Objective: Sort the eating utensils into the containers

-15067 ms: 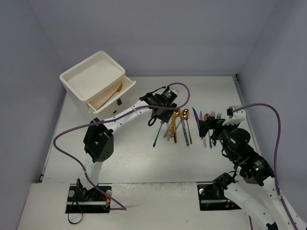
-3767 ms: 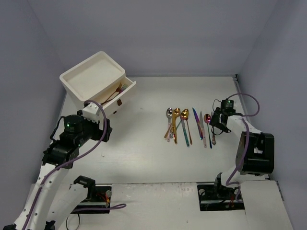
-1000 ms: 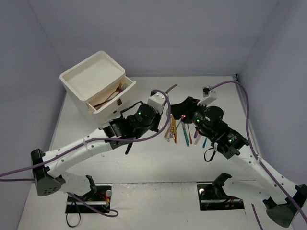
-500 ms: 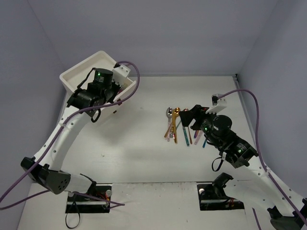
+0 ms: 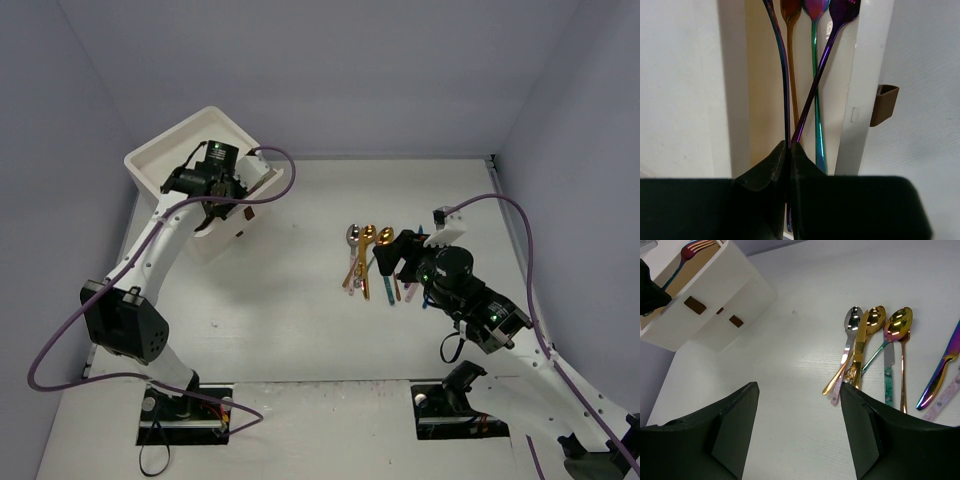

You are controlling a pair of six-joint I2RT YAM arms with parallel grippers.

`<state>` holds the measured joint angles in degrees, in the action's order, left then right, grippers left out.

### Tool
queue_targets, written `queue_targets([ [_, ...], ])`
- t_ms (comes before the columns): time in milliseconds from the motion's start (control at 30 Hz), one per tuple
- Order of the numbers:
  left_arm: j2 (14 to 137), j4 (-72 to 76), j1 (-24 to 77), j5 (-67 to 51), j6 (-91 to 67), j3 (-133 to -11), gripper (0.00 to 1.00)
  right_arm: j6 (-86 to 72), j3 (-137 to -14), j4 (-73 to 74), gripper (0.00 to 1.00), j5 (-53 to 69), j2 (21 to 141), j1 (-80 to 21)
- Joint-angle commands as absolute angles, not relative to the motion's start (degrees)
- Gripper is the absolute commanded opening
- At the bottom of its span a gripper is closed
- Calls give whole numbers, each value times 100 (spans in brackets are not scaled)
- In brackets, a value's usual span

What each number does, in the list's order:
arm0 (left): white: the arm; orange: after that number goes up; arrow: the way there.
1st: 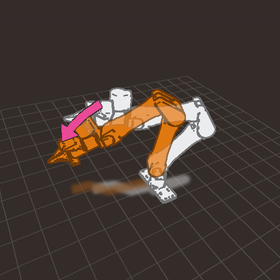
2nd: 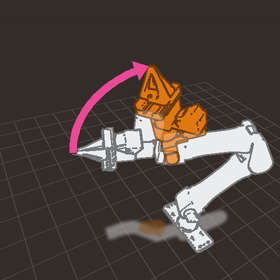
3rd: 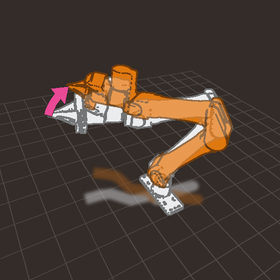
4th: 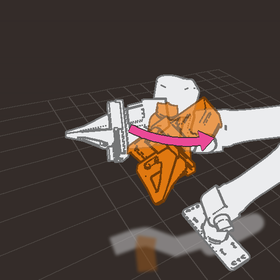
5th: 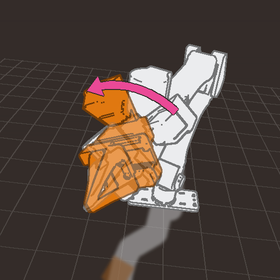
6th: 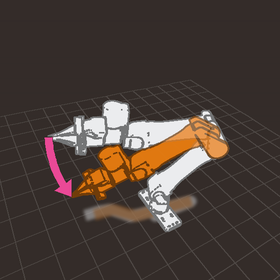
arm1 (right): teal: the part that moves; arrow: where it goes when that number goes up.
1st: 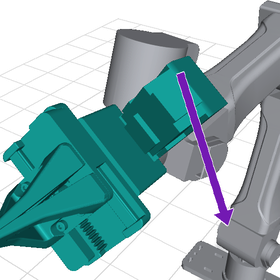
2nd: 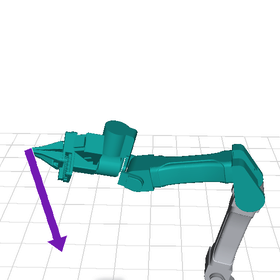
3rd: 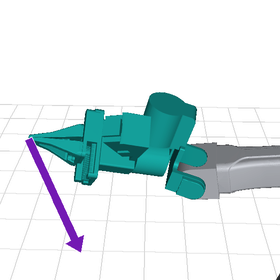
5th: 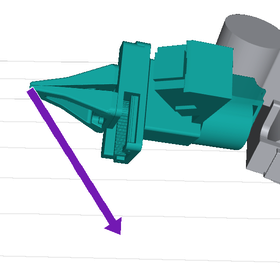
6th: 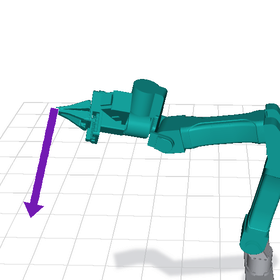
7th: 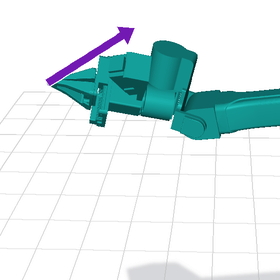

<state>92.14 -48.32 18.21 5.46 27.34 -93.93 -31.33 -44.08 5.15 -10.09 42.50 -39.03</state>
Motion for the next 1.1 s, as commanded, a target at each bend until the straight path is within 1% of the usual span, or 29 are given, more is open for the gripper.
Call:
queue_targets([
  [0,9006,-4768,1706,398,2849,-9584,10,-3067,-4434,211,64,-1016,4311,-3876],
  [100,8971,-4755,1696,405,2785,-9570,27,-3059,-4431,212,64,-1010,4325,-3867],
  [167,8937,-4752,1696,429,2763,-9548,34,-3053,-4441,217,64,-997,4336,-3867],
  [333,8781,-4755,1696,446,2611,-9691,43,-3006,-4468,211,64,-954,4351,-3865],
  [433,8535,-4755,1696,176,2441,-9995,49,-2971,-4482,211,64,-924,4351,-3858],
  [467,8463,-4755,1696,18,2348,-10151,52,-2955,-4498,211,64,-923,4358,-3858],
  [633,8103,-4758,1705,-699,2148,-10300,57,-2959,-4500,211,64,-882,4386,-3853],
  [800,8015,-4738,1783,-1098,1951,-9960,58,-2988,-4483,211,64,-835,4412,-3850],
  [1033,8156,-4483,2106,-302,2200,-9500,62,-3002,-4460,211,65,-683,4417,-3850],
  [1067,8156,-4441,2114,-285,2229,-9487,65,-3006,-4451,211,65,-663,4426,-3850],
])
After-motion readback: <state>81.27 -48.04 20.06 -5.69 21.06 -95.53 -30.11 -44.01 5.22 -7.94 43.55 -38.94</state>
